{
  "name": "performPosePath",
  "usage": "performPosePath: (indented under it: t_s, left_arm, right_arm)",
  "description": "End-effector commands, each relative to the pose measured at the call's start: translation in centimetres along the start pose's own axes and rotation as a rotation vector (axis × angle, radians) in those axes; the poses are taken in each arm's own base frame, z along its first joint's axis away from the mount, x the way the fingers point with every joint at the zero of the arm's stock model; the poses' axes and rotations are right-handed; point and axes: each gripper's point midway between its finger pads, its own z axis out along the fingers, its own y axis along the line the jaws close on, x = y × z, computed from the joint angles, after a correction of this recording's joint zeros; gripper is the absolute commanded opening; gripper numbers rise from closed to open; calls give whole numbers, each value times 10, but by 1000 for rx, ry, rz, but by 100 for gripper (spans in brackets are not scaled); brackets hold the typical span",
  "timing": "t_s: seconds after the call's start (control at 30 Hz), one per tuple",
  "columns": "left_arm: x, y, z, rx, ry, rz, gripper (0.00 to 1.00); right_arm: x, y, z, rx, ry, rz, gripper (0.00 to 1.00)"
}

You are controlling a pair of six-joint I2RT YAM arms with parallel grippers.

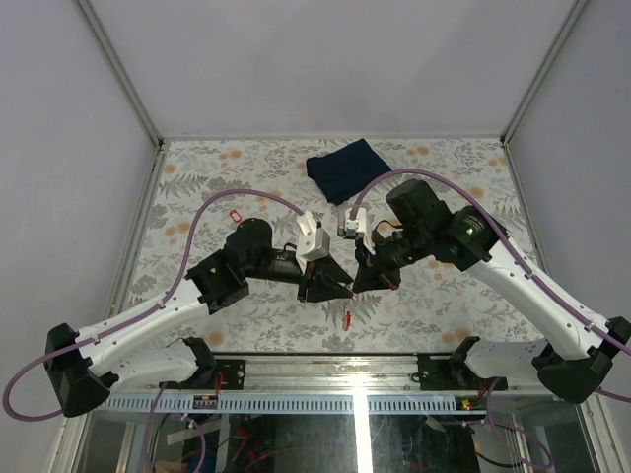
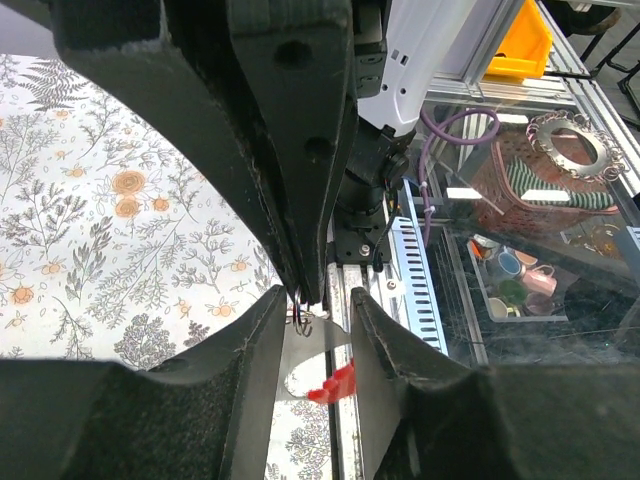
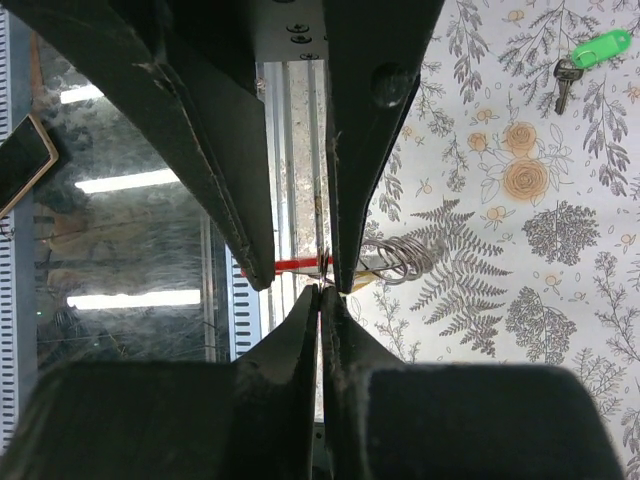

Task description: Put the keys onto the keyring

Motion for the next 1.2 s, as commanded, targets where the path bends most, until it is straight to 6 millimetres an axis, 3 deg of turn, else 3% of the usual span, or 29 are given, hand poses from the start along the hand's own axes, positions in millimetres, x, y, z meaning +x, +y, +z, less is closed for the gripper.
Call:
performPosePath:
  t_s: [0.0, 0.1, 0.33, 0.43, 0.57, 0.67, 0.87, 1.17]
  left_arm:
    - [-13, 0, -3, -6, -20, 39, 31]
    - [-13, 0, -3, -5, -18, 37, 26]
    - [-16, 1, -2, -8, -23, 39, 0]
    - [-20, 4, -4, -37, -44, 37, 0]
    - [-35, 4, -9, -73, -141, 30, 0]
    - [-50, 2, -18, -95, -232, 29, 0]
    - [-77, -8, -38, -85, -420, 27, 0]
    - [-120, -24, -65, -26, -634, 86, 0]
  right_arm:
    - [-16, 11, -9, -12, -70, -58, 0]
    - [-16, 12, -9, -15, -72, -59, 0]
    - [-17, 11, -8, -9, -79, -63, 0]
    - [-21, 7, -12, 26, -96, -79, 3]
    - [-37, -1, -25, 132, -186, -138, 25]
    - [-56, -7, -41, 240, -296, -190, 33]
    - [-85, -6, -74, 380, -510, -274, 34]
    - [-110, 21, -87, 304, -718, -353, 27]
